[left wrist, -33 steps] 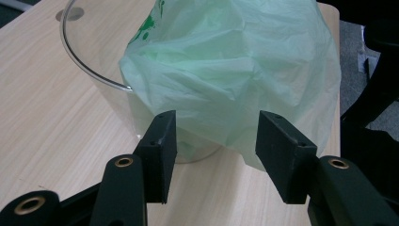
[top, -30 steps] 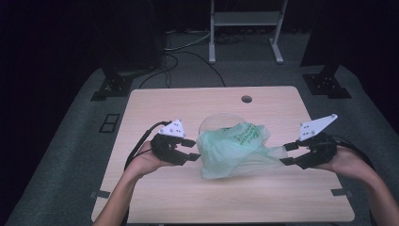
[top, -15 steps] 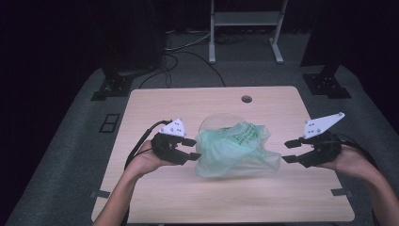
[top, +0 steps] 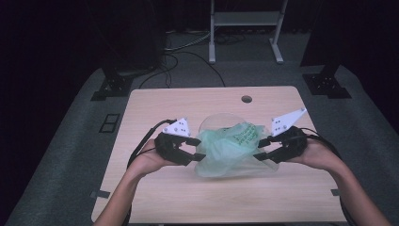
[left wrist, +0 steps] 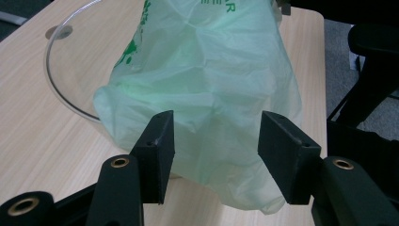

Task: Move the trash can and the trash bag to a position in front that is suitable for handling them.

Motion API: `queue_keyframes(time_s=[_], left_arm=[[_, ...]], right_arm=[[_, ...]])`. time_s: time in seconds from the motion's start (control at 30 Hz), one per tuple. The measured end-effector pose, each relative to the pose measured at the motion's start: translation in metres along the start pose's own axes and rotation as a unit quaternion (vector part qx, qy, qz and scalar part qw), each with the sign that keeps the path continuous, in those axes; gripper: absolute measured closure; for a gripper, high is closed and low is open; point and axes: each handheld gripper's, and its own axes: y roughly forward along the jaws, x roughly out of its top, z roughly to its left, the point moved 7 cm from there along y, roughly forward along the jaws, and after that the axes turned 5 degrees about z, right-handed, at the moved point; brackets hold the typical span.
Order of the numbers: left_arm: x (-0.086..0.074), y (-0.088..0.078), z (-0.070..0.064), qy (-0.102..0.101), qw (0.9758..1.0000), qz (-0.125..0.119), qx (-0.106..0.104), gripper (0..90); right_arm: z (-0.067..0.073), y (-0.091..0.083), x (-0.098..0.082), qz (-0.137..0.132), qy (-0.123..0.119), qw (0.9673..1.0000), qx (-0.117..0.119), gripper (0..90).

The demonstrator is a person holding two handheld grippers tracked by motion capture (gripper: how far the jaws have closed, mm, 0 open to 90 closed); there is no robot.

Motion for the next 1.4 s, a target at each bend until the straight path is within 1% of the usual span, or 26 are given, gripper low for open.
queue_keyframes(time_s=[0.23,0.27,0.3,0.33,0.37,0.43,0.47,0.53,0.57,0.6,0.63,0.67,0.7,0.73,0.77,0.8,0.87,0.97,1.07,1.1,1.13,1.2,1.23,1.27,1.3,1.4], left_arm=[[0.007,0.000,-0.006,0.008,1.0000,-0.003,-0.004,43.2],[0.007,0.000,-0.006,0.008,1.0000,-0.003,-0.004,43.1],[0.010,0.002,-0.009,0.013,0.9999,-0.003,-0.008,42.7],[0.010,0.002,-0.009,0.013,0.9999,-0.003,-0.008,42.6],[0.012,0.003,-0.012,0.017,0.9998,-0.001,-0.011,42.4],[0.013,0.004,-0.014,0.019,0.9998,0.000,-0.011,41.8],[0.015,0.006,-0.016,0.024,0.9996,0.002,-0.012,41.6],[0.016,0.007,-0.017,0.025,0.9996,0.003,-0.013,41.4],[0.017,0.009,-0.017,0.024,0.9996,0.004,-0.011,40.6],[0.017,0.009,-0.017,0.025,0.9996,0.006,-0.012,40.5],[0.017,0.011,-0.017,0.023,0.9997,0.006,-0.012,40.2],[0.017,0.011,-0.017,0.023,0.9996,0.006,-0.012,39.9],[0.017,0.011,-0.017,0.023,0.9996,0.006,-0.012,39.8],[0.016,0.012,-0.017,0.022,0.9997,0.007,-0.012,39.6],[0.016,0.012,-0.017,0.022,0.9997,0.007,-0.012,39.6],[0.016,0.012,-0.017,0.021,0.9997,0.008,-0.010,39.5],[0.016,0.012,-0.017,0.020,0.9997,0.007,-0.009,39.2],[0.017,0.013,-0.015,0.014,0.9999,0.009,0.000,38.2],[0.019,0.013,-0.014,0.011,0.9998,0.013,0.010,36.8],[0.019,0.013,-0.014,0.011,0.9998,0.013,0.010,35.9],[0.022,0.012,-0.012,-0.002,0.9999,0.007,0.015,34.6],[0.024,0.011,-0.011,-0.007,0.9997,0.005,0.022,34.0],[0.024,0.011,-0.011,-0.007,0.9997,0.005,0.022,33.7],[0.025,0.010,-0.010,-0.013,0.9996,0.001,0.024,33.7],[0.026,0.010,-0.010,-0.018,0.9995,0.000,0.025,33.2],[0.028,0.008,-0.008,-0.029,0.9987,-0.003,0.040,33.0]], right_arm=[[0.002,0.000,0.026,-0.016,-0.014,0.9998,0.002,55.2],[0.002,0.000,0.026,-0.016,-0.014,0.9998,0.002,55.2],[0.003,0.003,0.037,-0.018,-0.019,0.9996,0.001,55.2],[0.003,0.003,0.037,-0.018,-0.019,0.9996,0.001,55.2],[0.005,0.006,0.046,-0.021,-0.023,0.9995,0.001,55.4],[0.007,0.009,0.054,-0.021,-0.028,0.9994,0.000,55.4],[0.008,0.011,0.059,-0.020,-0.028,0.9994,0.000,55.4],[0.008,0.013,0.062,-0.020,-0.031,0.9993,-0.001,55.5],[0.008,0.019,0.070,-0.018,-0.033,0.9993,-0.005,57.0],[0.008,0.021,0.074,-0.017,-0.030,0.9994,-0.006,58.8],[0.007,0.023,0.076,-0.015,-0.029,0.9994,-0.010,62.8],[0.006,0.027,0.080,-0.011,-0.030,0.9993,-0.020,71.0],[0.006,0.027,0.080,-0.011,-0.030,0.9993,-0.020,71.0],[0.003,0.032,0.083,0.003,-0.025,0.9991,-0.034,83.6],[0.003,0.032,0.083,0.003,-0.025,0.9991,-0.034,83.6],[0.001,0.034,0.083,0.007,-0.023,0.9991,-0.036,90.0],[-0.001,0.036,0.084,0.005,-0.013,0.9993,-0.035,90.0],[-0.002,0.035,0.089,-0.014,0.001,0.9993,-0.034,90.0],[-0.003,0.033,0.101,-0.041,0.014,0.9980,-0.047,90.0],[-0.003,0.032,0.105,-0.044,0.018,0.9976,-0.051,90.0],[-0.003,0.031,0.110,-0.051,0.025,0.9969,-0.054,90.0],[-0.002,0.032,0.118,-0.060,0.034,0.9962,-0.055,90.0],[-0.002,0.032,0.118,-0.060,0.034,0.9962,-0.055,90.0],[-0.002,0.033,0.121,-0.061,0.033,0.9960,-0.057,90.0],[0.001,0.036,0.130,-0.072,0.038,0.9951,-0.057,90.0],[0.005,0.040,0.138,-0.077,0.039,0.9947,-0.056,90.0]])
